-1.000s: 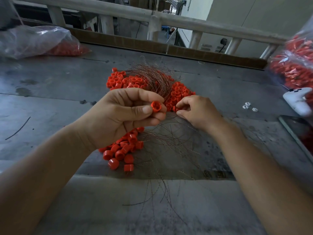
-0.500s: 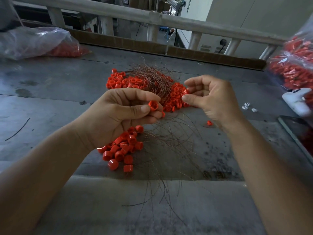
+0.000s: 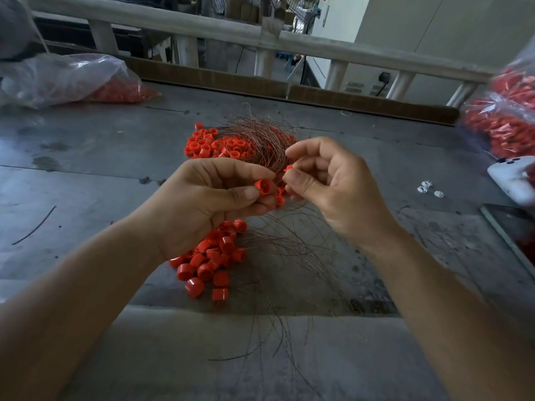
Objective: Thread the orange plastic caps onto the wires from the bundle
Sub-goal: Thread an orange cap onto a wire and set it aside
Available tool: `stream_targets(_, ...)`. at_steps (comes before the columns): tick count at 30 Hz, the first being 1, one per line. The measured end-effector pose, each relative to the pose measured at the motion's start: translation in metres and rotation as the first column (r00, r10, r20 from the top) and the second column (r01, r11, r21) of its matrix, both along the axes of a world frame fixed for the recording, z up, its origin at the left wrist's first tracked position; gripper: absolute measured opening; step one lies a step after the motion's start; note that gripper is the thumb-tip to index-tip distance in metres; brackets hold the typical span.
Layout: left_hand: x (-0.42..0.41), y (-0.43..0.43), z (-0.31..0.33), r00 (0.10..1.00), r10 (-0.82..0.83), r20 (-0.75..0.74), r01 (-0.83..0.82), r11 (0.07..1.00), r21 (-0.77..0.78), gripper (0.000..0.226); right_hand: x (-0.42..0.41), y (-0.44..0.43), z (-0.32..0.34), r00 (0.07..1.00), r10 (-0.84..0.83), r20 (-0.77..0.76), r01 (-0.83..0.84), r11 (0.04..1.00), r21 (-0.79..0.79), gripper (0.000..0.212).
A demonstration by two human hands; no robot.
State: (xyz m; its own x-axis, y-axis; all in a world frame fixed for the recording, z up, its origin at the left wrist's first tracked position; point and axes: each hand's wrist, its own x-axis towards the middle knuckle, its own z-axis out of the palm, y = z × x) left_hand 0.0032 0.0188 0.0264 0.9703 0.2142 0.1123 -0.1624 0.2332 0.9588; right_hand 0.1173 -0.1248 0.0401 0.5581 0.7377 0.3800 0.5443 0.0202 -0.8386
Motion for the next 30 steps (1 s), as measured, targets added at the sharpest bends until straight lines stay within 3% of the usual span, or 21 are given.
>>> stream_targets(10,0.000,-0.005,-0.002,0.986,0.159,0.058,-0.165,0.978,0.131,0.020,-0.009,0.003,-0.004,0.997,0.055,0.056,-0.059,0.995,0.076,0.026)
stream_targets(23,0.000,-0.007,-0.004,0.978,0.198,0.072,-0.210,0.944,0.256,0.023,-0.014,0.005,-0.010,0.934,-0.073,0.349,0.049,0.996,0.077,0.027)
stream_targets(30,-0.001,-0.006,-0.002,0.982,0.183,0.056,-0.191,0.942,0.277,0.023,-0.014,0.005,-0.007,0.921,-0.077,0.382,0.063,0.997,0.050,0.025)
